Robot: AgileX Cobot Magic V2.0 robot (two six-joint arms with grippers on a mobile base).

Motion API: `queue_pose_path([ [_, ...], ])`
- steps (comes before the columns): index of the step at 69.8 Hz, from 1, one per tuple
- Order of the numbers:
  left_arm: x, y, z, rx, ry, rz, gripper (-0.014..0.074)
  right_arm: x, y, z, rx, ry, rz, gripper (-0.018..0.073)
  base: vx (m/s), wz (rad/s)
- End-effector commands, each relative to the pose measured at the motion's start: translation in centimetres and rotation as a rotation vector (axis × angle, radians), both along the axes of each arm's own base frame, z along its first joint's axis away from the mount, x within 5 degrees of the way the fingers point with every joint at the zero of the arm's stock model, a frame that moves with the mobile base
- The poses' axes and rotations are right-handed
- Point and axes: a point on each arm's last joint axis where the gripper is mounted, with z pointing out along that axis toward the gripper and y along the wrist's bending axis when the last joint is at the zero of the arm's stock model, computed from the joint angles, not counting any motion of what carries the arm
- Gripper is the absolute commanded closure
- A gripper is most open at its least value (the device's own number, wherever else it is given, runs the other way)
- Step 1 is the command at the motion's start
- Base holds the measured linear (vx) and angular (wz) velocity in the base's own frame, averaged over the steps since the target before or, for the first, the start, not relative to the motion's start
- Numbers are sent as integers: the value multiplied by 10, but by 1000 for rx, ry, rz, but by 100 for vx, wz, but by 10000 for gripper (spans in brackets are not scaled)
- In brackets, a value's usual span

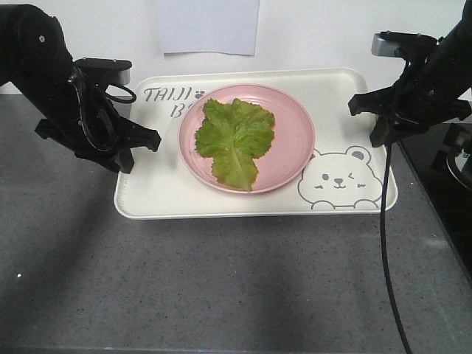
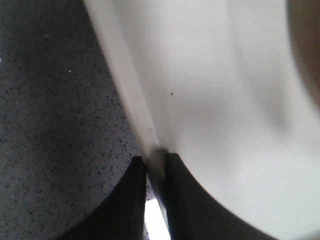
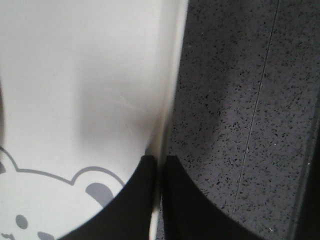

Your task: Transfer vegetables to tray and serve

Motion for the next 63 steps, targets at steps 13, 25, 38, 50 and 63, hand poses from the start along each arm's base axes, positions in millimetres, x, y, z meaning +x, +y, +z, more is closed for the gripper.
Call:
queue_pose_path([
  [13, -11, -9, 34, -100, -116, -34, 602, -15, 8, 31, 63, -64, 39, 569, 6, -1],
  [25, -11, -9, 34, -100, -116, -34, 602, -15, 8, 31, 63, -64, 39, 569, 6, -2],
  [38, -11, -9, 34, -100, -116, -34, 602, -15, 8, 31, 63, -64, 39, 569, 6, -2],
  [50, -11, -9, 34, -100, -116, -34, 602, -15, 8, 31, 63, -64, 39, 569, 5, -2],
  [63, -11, -9, 34, -100, -116, -34, 602, -15, 8, 31, 63, -64, 39, 569, 4, -1],
])
